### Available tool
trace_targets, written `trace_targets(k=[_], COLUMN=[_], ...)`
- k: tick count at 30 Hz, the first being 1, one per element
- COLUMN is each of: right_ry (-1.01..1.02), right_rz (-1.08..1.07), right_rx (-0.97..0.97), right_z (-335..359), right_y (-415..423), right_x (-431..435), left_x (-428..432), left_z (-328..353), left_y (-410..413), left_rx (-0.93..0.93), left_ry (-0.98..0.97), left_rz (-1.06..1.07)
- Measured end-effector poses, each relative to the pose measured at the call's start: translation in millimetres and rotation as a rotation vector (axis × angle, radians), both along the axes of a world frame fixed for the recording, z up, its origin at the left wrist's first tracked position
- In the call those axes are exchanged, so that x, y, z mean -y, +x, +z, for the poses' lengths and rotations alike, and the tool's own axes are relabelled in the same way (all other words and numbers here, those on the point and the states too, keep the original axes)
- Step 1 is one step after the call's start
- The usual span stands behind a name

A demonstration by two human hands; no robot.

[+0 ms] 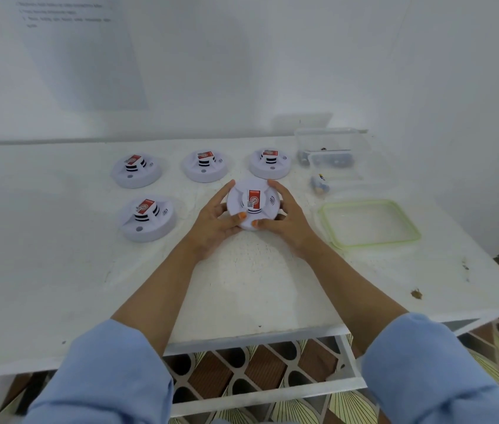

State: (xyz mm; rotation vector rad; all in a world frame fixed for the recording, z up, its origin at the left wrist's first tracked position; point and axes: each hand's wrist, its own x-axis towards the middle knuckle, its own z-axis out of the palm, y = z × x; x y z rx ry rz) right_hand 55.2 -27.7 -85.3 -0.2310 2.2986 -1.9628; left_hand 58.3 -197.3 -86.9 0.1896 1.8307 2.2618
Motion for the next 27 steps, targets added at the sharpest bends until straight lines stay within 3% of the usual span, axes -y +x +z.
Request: trace_targets(k=[3,9,27], right_ry=[-0.018,-0.276,-0.313], right_rz=[0.039,0.015,0.015], right_rx=[0.004,0.162,0.122], right_z=[-0.2,5.5,4.4], right_y=[-0.4,0.6,3.0], right_x=[-4.1,-4.3,-1.6], left_x=[0.4,2.8,0.7], left_z=[-0.3,-0.1,3.5], left_y=[0.6,-1.7,-3.2], left_rx=[-0.004,0.038,0.12], left_ry=[0.009,0.033,0.132], left_rz=[-0.009,-0.074,-0.043])
